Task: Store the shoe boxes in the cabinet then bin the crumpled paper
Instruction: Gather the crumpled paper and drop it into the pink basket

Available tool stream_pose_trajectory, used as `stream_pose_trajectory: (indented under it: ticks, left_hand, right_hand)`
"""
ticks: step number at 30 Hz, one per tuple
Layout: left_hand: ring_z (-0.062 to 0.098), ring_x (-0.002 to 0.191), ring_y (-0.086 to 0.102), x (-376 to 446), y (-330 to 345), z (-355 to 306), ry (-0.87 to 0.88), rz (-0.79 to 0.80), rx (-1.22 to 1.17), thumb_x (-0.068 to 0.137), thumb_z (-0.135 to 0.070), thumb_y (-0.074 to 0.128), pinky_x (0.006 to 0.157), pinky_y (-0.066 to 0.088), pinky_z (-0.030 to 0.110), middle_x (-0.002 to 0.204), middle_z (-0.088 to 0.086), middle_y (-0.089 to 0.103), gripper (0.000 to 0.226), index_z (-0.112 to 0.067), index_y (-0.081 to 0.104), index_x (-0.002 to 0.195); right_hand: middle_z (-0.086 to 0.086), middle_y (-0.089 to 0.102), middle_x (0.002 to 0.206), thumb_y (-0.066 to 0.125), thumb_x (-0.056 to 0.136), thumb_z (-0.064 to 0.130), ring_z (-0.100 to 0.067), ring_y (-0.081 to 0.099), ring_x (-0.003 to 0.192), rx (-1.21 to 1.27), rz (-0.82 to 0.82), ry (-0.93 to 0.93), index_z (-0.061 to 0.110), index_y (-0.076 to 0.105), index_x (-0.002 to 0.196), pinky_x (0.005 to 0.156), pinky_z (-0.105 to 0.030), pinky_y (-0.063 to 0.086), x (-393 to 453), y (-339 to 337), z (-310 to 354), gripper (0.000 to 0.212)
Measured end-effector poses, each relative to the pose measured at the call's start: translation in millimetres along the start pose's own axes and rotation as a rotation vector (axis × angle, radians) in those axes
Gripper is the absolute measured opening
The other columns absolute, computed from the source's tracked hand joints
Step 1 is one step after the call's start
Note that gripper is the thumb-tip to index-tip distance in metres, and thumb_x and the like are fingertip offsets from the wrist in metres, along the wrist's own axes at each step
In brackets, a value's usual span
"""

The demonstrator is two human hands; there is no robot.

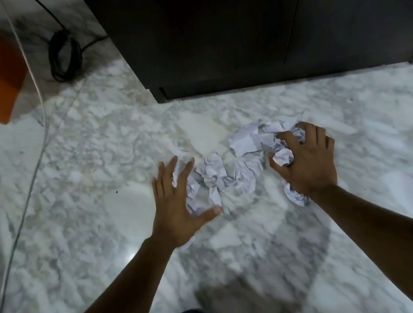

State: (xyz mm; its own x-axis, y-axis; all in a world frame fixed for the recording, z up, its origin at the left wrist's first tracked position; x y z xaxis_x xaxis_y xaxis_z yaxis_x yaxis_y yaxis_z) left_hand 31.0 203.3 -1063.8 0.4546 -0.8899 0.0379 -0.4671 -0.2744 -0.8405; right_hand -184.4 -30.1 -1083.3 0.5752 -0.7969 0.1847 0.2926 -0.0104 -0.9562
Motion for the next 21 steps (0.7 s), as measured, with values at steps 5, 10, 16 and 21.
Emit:
stream_pose_trajectory:
  ticks: [5,10,16,21]
  left_hand:
    - [0.037,0.16,-0.002,7,20,-12,0.115,0.001,0.147,0.056,-0.099,0.059,0.121,0.016,0.068,0.173,0.008,0.006,0.132,-0.032,0.019,0.163]
    - [0.04,0.159,-0.003,62,47,-50,0.168,0.029,0.148,0.053,-0.101,0.059,0.119,0.017,0.07,0.173,0.008,0.002,0.132,-0.042,0.015,0.162]
    - [0.04,0.159,-0.003,87,71,-72,0.308,0.033,0.182,0.053,-0.101,0.059,0.12,0.012,0.071,0.174,0.003,0.006,0.129,-0.04,0.026,0.161]
    - [0.036,0.142,0.04,92,78,-76,0.484,-0.109,0.116,0.065,-0.082,0.068,0.111,0.036,0.054,0.159,0.007,0.043,0.106,-0.018,0.054,0.148]
  right_hand:
    - [-0.014,0.049,0.136,0.063,0.084,0.058,-0.038,0.047,0.122,0.026,-0.017,-0.001,0.032,0.058,0.128,0.098,-0.05,0.037,0,0,1,0.051]
    - [-0.019,0.041,0.146,0.054,0.073,0.059,-0.041,0.04,0.133,0.07,0.065,-0.004,0.03,0.054,0.136,0.105,-0.054,0.036,0,-7,5,0.07]
    - [-0.023,0.039,0.153,0.061,0.071,0.066,-0.043,0.039,0.138,0.083,0.135,-0.173,0.025,0.052,0.146,0.108,-0.055,0.037,-1,-3,6,0.086]
    - [-0.018,0.05,0.141,0.071,0.072,0.06,-0.039,0.047,0.125,0.055,0.099,-0.277,0.019,0.059,0.137,0.096,-0.049,0.041,-2,1,5,0.078]
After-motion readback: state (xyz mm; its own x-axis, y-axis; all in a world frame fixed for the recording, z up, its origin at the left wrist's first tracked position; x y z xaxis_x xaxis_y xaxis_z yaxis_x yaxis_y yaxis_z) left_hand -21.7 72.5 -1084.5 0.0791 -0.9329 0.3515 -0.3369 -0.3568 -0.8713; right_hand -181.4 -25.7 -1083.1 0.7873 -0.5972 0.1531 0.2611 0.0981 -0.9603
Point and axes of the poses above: each hand's wrist, its own x-axis towards the middle knuckle, its own y-axis out of the palm, z = x × y, the point moved 2 cm from there along x, towards the middle knuckle
